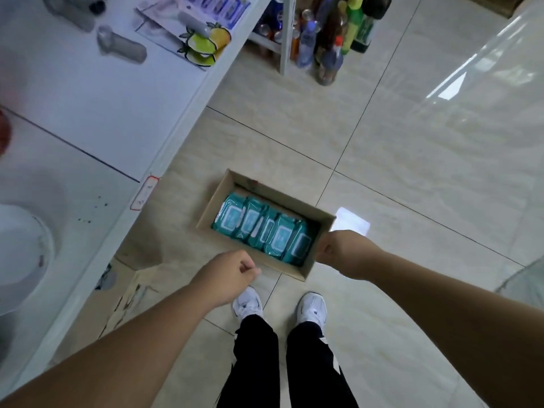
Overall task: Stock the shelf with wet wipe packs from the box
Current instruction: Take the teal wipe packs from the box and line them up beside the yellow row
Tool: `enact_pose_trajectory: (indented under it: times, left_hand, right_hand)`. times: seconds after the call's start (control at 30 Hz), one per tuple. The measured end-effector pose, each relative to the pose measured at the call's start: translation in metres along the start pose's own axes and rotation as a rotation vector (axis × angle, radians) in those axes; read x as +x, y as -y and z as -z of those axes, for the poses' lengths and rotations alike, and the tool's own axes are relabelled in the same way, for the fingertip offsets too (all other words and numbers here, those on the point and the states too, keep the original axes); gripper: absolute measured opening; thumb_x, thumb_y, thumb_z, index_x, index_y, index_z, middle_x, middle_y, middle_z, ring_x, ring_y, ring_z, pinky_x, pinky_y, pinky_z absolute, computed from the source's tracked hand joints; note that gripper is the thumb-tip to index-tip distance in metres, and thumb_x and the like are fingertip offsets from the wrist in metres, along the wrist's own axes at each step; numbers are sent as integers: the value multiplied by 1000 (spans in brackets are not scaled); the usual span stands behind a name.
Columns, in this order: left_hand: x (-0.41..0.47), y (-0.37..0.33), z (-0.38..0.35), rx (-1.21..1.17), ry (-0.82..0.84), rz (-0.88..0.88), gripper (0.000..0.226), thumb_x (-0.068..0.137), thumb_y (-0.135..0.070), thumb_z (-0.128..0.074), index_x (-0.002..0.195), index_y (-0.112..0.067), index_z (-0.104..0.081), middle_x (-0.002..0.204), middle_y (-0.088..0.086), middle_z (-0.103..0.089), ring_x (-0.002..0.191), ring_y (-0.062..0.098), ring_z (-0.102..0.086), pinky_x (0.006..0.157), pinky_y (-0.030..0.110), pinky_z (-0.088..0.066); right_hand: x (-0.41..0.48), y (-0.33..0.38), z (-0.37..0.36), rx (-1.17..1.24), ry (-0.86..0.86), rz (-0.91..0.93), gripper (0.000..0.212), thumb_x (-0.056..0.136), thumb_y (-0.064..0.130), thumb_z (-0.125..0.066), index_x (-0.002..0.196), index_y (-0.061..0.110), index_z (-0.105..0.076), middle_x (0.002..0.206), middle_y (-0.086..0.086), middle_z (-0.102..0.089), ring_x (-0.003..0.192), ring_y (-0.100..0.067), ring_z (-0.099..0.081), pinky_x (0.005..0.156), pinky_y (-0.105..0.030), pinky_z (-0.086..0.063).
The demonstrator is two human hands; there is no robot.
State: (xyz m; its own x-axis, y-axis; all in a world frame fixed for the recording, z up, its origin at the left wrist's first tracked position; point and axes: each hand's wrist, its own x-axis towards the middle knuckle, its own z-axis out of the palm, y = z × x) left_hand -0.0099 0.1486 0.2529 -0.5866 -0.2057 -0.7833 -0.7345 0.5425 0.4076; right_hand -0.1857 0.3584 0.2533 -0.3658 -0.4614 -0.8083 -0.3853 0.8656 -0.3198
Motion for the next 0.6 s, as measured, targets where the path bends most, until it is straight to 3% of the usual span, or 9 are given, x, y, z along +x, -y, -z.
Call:
enact_pose_trajectory:
  times: [0.23, 0.33, 0.47, 0.6]
  left_hand:
    - [109, 31, -50, -25, 62, 29, 24, 91, -49, -63, 100, -27, -67, 99, -10, -69, 93, 10, -64, 90, 38, -55]
    - [157, 39, -73, -31, 62, 36, 32, 92, -51, -61, 99, -21, -68, 99, 0, -72, 94, 19, -67, 90, 40, -55]
    - [221, 54, -112, -121, 80, 84, 42, 90, -52, -65, 117, -20, -63, 109, -5, -65, 103, 18, -63, 95, 38, -52]
    - [279, 71, -144, -130, 47, 97, 60, 86, -53, -70, 129, -13, -59, 123, 6, -65, 109, 21, -62, 98, 38, -51]
  right_hand:
    - [95, -31, -41, -37, 48, -33, 26, 92, 41, -62, 98, 17, -70, 101, -2, -73, 98, -25, -66, 87, -42, -56]
    - [137, -43, -55, -43, 59, -46, 30, 91, 47, -64, 102, 21, -71, 101, 0, -72, 96, -23, -65, 88, -40, -56]
    - [197, -59, -87, -84, 77, -29, 31, 91, 47, -64, 110, 22, -70, 107, 0, -71, 97, -22, -66, 88, -41, -58]
    - [247, -69, -110, -182, 106, 32, 34, 94, 48, -61, 121, 27, -65, 111, 4, -66, 105, -21, -65, 90, -36, -57]
